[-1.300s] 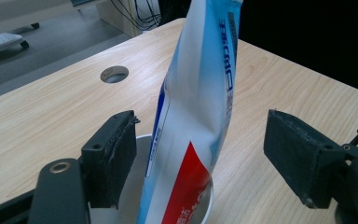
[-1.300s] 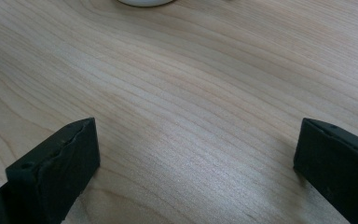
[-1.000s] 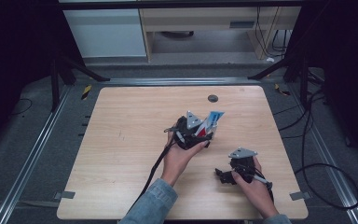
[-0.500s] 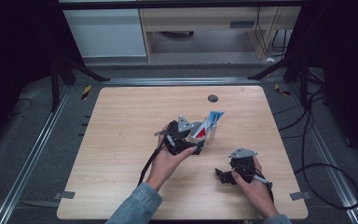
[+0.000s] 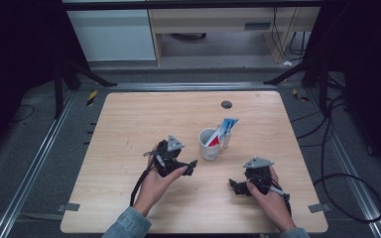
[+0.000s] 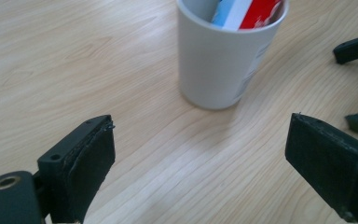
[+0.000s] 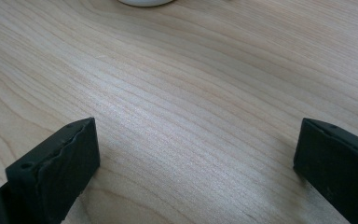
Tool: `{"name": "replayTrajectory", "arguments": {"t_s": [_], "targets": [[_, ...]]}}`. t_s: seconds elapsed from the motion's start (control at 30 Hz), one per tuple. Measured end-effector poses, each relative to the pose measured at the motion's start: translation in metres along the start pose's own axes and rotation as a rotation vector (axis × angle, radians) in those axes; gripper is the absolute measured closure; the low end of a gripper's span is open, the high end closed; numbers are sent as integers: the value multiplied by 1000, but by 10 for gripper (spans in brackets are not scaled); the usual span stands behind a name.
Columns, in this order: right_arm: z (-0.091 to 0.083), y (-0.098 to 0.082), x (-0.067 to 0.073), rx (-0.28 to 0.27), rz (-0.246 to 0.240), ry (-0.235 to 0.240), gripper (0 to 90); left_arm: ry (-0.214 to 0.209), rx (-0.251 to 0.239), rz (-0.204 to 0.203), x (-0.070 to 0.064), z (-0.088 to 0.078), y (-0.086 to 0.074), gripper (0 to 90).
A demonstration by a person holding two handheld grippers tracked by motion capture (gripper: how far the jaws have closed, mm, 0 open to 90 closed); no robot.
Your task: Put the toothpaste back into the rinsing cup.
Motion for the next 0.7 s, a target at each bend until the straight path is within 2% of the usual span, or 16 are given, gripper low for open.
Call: {"name": "replayTrajectory", "arguments": {"t_s": [0.03, 0.1, 0.2, 0.27, 0.37, 0.7], "targets": [[0, 0, 0, -1, -3, 0, 5, 12, -3, -13, 5, -1, -3, 79], [0, 0, 0, 0, -2, 0, 4, 22, 22, -12, 12, -2, -10, 80], [0, 0, 0, 0, 0, 0, 4, 61, 27, 4, 22, -8, -13, 76], [0, 0, 0, 0, 0, 0, 4, 68, 30, -2, 26, -12, -16, 72], [0, 0, 0, -1, -1, 0, 4, 84, 39, -27, 37, -15, -23, 69], [0, 0, 0, -1, 0, 0, 4, 124, 129, -83, 68, -11, -58, 70]]}}
Point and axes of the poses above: each handheld gripper's, and its own axes: z roughly forward along the jaws, y roughly out of its top, x roughly to its left, the point moved 9 cm from there along z, roughly forward along the jaws, and after that the axes turned 6 degrees about -x, right-handed, at the moved point
